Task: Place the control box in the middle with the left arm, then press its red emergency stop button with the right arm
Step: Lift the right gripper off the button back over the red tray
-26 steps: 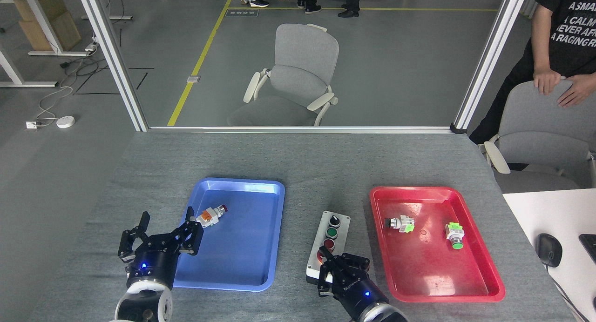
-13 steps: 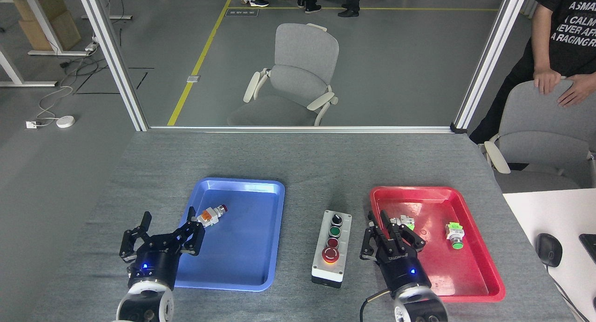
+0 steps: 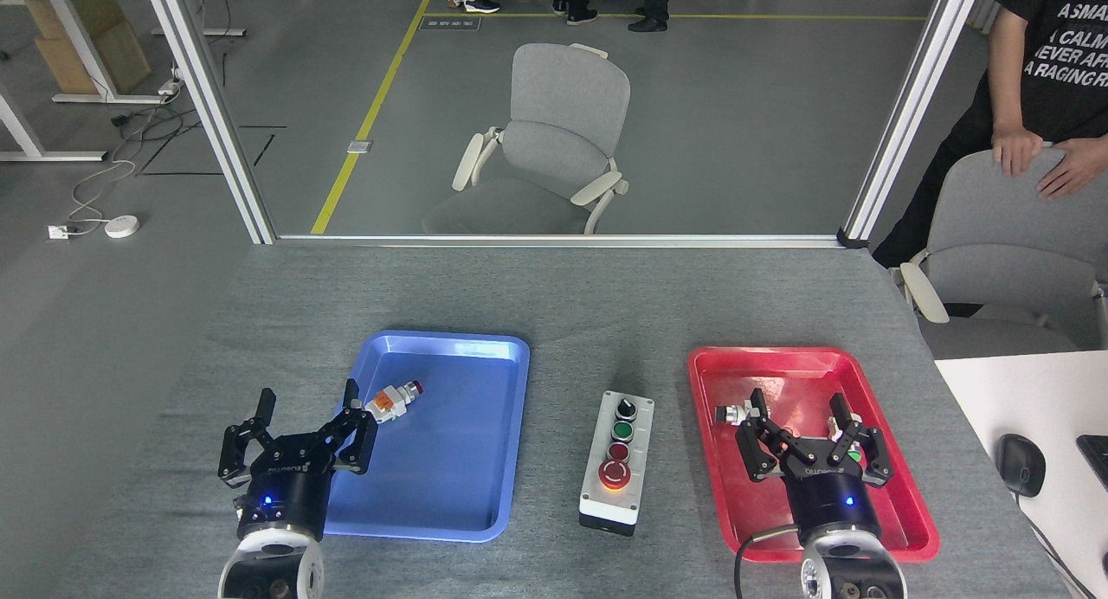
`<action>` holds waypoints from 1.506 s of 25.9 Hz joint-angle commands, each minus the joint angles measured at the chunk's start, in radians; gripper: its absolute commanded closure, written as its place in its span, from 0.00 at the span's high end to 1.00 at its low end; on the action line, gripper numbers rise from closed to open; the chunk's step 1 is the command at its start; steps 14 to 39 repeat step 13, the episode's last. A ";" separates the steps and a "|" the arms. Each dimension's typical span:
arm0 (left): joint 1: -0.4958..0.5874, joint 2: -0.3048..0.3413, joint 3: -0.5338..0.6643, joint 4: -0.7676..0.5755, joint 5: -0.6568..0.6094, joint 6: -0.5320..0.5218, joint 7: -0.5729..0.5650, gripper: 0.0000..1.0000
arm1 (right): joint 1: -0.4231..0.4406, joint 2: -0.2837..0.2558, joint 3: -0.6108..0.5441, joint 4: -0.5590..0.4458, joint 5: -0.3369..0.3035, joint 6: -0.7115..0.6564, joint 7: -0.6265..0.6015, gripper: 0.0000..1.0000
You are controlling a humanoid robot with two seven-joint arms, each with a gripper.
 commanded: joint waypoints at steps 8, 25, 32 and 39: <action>-0.001 0.003 -0.001 0.014 0.000 -0.005 -0.016 0.99 | 0.009 -0.013 -0.024 -0.004 0.000 -0.058 0.004 0.99; -0.001 0.004 -0.001 0.017 -0.002 -0.005 -0.050 0.99 | 0.009 -0.008 -0.025 -0.011 0.000 -0.079 -0.025 0.99; -0.001 0.004 -0.001 0.017 -0.002 -0.005 -0.050 0.99 | 0.009 -0.008 -0.025 -0.011 0.000 -0.079 -0.025 0.99; -0.001 0.004 -0.001 0.017 -0.002 -0.005 -0.050 0.99 | 0.009 -0.008 -0.025 -0.011 0.000 -0.079 -0.025 0.99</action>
